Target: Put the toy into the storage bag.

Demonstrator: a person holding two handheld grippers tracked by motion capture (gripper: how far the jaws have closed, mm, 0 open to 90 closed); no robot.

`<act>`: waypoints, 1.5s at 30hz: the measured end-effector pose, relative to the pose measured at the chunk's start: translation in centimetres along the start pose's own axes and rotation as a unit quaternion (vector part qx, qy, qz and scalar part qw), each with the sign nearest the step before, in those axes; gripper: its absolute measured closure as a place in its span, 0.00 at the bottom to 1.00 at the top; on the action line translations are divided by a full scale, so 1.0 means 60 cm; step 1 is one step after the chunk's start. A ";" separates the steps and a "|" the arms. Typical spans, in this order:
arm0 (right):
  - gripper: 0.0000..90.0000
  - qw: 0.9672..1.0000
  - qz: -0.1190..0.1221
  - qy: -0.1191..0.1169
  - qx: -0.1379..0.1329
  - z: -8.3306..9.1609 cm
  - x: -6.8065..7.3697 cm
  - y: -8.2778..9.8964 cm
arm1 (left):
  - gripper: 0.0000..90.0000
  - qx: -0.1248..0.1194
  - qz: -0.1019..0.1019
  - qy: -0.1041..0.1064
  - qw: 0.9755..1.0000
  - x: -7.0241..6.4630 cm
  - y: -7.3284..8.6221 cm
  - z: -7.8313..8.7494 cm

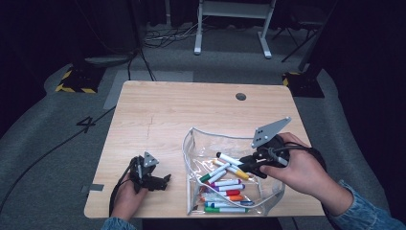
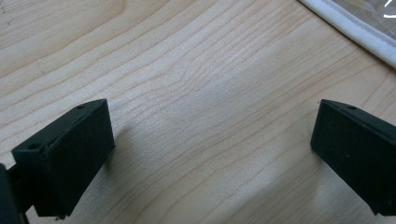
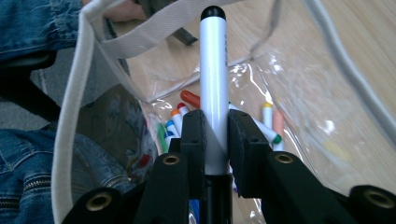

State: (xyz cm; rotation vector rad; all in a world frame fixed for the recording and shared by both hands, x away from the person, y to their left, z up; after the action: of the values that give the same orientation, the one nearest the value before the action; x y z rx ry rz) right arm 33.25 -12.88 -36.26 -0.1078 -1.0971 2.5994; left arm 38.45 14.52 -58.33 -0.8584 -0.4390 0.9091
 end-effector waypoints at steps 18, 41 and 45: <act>0.86 0.994 0.043 -0.062 0.079 -0.101 0.039 0.016 | 0.00 -0.002 0.005 0.001 1.000 -0.001 -0.001 -0.002; 0.54 0.990 0.037 -0.056 0.122 -0.165 0.026 0.075 | 0.00 -0.002 0.006 0.001 1.000 -0.002 -0.001 -0.002; 0.44 0.994 0.050 -0.030 0.097 -0.161 0.007 0.068 | 0.00 -0.002 0.006 0.001 1.000 -0.002 -0.001 -0.002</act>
State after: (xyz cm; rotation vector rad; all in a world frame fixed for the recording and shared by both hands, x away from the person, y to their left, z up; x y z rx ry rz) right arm 33.62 -8.77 -45.90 -0.0424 -0.8731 2.8001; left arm 38.52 14.36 -58.35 -0.8661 -0.4338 0.9179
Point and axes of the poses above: each handheld gripper's, and its own axes: z roughly backward along the jaws, y roughly out of its underside, x roughly to its left, the point moved 9 cm from there along -z, roughly forward along the jaws, and after that the axes turned 11 degrees about -x, right-handed, at the moved point
